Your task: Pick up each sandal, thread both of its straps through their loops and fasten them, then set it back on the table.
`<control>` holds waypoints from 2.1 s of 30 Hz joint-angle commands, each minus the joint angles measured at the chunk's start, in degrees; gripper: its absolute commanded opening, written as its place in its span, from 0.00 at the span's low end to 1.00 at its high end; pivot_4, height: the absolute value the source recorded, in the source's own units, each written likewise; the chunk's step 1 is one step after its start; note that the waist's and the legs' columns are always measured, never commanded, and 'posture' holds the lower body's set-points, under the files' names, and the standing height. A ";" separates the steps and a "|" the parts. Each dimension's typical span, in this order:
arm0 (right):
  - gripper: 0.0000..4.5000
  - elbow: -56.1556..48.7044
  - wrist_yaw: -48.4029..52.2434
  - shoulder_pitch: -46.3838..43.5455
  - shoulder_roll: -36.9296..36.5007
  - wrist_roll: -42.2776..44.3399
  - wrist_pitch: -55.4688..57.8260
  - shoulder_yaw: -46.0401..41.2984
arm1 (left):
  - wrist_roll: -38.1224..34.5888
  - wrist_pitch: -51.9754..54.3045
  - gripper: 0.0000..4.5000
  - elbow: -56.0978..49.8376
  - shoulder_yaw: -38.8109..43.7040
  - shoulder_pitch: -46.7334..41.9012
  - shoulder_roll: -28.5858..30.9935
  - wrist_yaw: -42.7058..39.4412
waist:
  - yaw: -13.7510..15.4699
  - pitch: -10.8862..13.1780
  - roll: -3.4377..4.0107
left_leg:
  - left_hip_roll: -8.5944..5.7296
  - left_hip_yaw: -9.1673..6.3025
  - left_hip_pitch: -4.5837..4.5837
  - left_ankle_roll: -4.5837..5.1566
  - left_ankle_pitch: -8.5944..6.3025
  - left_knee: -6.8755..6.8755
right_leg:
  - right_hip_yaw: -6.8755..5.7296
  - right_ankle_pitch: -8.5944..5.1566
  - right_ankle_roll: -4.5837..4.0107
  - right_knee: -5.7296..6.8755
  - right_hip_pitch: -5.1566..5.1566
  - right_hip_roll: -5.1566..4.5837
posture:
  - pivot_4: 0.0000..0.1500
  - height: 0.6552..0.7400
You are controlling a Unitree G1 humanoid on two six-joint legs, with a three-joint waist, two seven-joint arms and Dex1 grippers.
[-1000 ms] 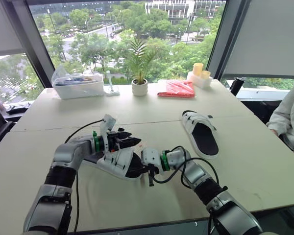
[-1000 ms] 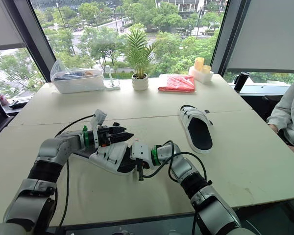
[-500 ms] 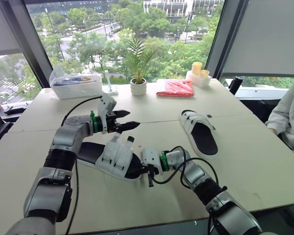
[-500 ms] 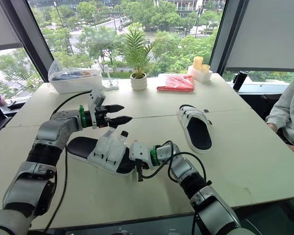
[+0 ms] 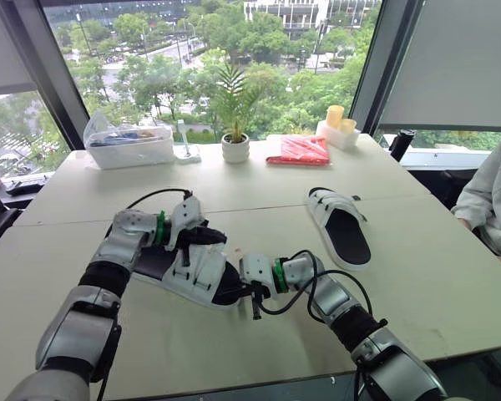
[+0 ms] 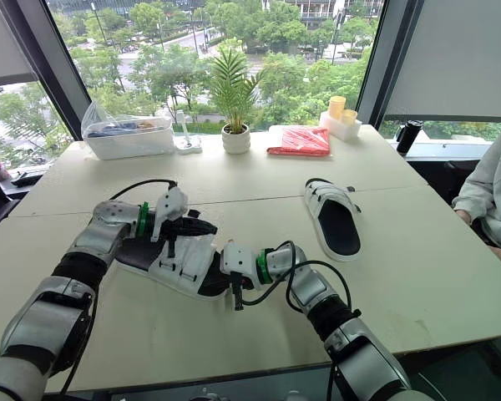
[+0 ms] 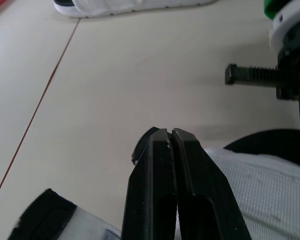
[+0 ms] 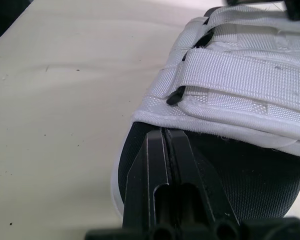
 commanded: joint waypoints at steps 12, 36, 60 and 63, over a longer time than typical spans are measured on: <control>0.00 0.47 0.09 1.30 -0.12 -1.53 0.81 1.67 | 15.52 -14.62 0.00 18.25 -8.59 -9.73 -2.22 0.83 | -0.07 -0.04 0.01 | -0.02 0.00 0.03 0.06 -0.02 0.11 | -0.05 -0.02 0.04 0.09 0.07 0.08 | 1.00 1.00; 0.00 -16.13 -1.42 4.47 -4.04 1.98 7.77 -1.95 | -5.40 21.30 0.00 12.50 15.04 -10.05 8.42 -10.20 | -1.65 0.05 -0.11 | -0.07 0.02 -0.75 0.07 -0.01 0.34 | -0.05 -0.08 0.14 0.52 -0.83 0.06 | 1.00 1.00; 0.00 -45.11 -3.27 8.04 -23.99 4.77 21.33 -11.53 | -18.65 63.81 0.98 -11.23 14.03 8.35 13.69 -12.38 | 0.07 0.15 -0.23 | -0.06 -0.01 -0.96 0.07 -0.01 0.42 | 0.04 -0.07 0.10 0.51 -0.96 -0.08 | 1.00 1.00; 0.00 -45.21 -3.54 8.17 -24.27 4.86 21.65 -11.61 | -18.16 63.69 0.98 -9.88 12.30 7.58 11.22 -11.73 | 0.18 0.15 -0.23 | -0.06 0.00 -0.96 0.07 -0.01 0.42 | 0.04 -0.07 0.10 0.50 -0.96 -0.09 | 1.00 1.00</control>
